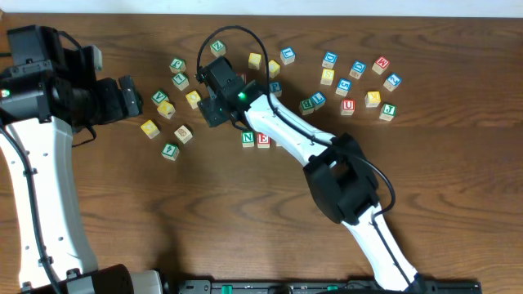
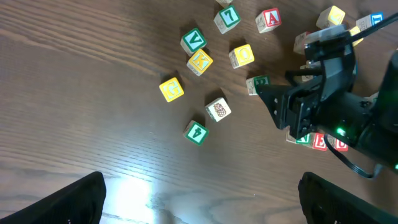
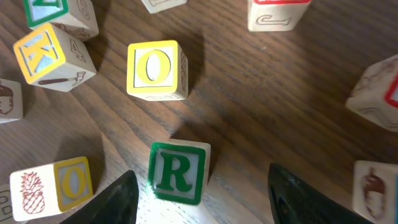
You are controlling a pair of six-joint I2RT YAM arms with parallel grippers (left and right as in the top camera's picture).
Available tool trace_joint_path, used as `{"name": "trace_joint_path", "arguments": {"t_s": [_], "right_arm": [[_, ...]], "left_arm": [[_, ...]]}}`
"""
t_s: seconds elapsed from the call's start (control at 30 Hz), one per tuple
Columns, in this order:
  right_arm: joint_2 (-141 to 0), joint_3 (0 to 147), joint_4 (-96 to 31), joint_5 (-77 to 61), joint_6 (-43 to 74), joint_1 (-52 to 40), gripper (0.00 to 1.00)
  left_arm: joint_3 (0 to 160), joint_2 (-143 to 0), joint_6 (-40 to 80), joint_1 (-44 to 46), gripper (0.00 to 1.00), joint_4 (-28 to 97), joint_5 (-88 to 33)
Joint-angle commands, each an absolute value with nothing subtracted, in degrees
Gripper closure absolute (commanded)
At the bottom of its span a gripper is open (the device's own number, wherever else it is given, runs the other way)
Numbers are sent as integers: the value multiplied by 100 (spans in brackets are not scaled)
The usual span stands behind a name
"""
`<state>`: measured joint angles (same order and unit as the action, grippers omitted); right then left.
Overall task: Spell out NEURIPS
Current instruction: 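Lower the right gripper and grasp the green R block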
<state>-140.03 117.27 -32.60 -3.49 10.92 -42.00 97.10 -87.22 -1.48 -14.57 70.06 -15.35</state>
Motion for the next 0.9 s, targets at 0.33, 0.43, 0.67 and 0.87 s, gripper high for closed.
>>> {"name": "trace_joint_path", "arguments": {"t_s": [0.33,0.43,0.67,0.87], "right_arm": [[-14258,11802,-3124,-462,1020,-4305,50],[-14282,11802,-3129,-464,1022,-4324,51],[-14311,11802,-3107,-242,1020,-4442,51],[-14328,11802,-3107,-12,1022,-4506,52]], "left_arm": [[9843,-8683,-141,-1470,2,7006,-1603],[9843,-8685,-141,-1472,2,7004,-1603],[9843,-8683,-141,-1472,2,7004,-1603],[9843,-8683,-141,-1470,2,7004,-1603]]}}
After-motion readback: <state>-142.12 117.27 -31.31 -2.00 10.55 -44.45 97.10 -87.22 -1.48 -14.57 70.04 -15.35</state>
